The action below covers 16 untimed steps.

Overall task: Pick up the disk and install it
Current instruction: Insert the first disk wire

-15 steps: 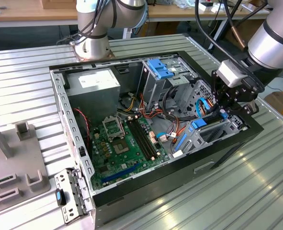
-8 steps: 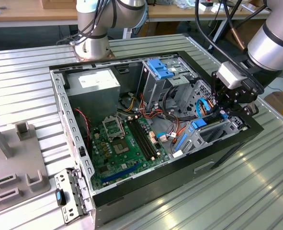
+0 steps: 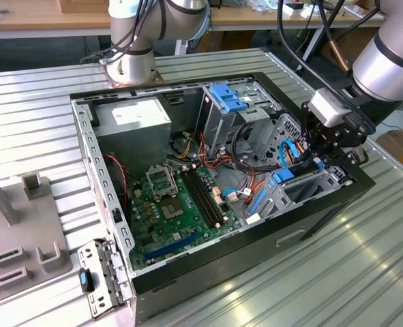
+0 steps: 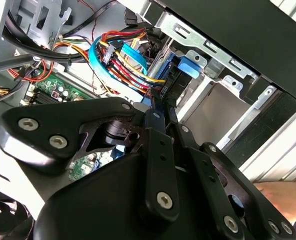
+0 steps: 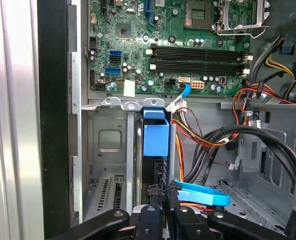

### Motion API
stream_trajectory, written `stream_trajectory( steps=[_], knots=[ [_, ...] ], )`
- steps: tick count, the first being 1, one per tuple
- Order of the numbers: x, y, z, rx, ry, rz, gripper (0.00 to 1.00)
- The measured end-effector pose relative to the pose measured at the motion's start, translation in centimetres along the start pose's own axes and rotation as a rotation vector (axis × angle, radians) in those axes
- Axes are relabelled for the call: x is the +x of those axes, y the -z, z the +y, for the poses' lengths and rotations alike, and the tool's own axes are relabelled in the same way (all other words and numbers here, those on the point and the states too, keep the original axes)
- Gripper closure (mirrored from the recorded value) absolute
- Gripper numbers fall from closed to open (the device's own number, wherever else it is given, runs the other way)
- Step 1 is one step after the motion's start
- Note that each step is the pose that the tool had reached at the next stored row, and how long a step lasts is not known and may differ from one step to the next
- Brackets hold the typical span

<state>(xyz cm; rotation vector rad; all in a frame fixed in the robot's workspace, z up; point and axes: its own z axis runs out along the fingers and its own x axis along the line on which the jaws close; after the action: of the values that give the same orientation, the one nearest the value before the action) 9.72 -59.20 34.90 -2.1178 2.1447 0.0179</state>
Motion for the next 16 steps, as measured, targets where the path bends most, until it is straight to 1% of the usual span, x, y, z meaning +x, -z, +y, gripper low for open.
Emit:
stream_trajectory(
  steps=[2,7,9,11,13,15,16],
  knots=[
    [-0.01,-0.02,0.05,0.0009,-0.01,0.0004,0.84],
    [-0.01,-0.09,0.05,0.0009,-0.01,0.0009,0.84],
    [0.02,-0.27,0.07,0.001,-0.01,0.0012,0.84],
    [0.02,-0.3,0.07,0.001,-0.011,0.0008,0.84],
    [0.01,-0.27,0.07,0.0013,-0.013,0.0007,0.84],
    [-0.01,-0.02,0.05,0.0015,-0.016,0.0009,0.84],
    [-0.01,-0.01,0.05,0.0018,-0.018,0.0007,0.84]
  ],
)
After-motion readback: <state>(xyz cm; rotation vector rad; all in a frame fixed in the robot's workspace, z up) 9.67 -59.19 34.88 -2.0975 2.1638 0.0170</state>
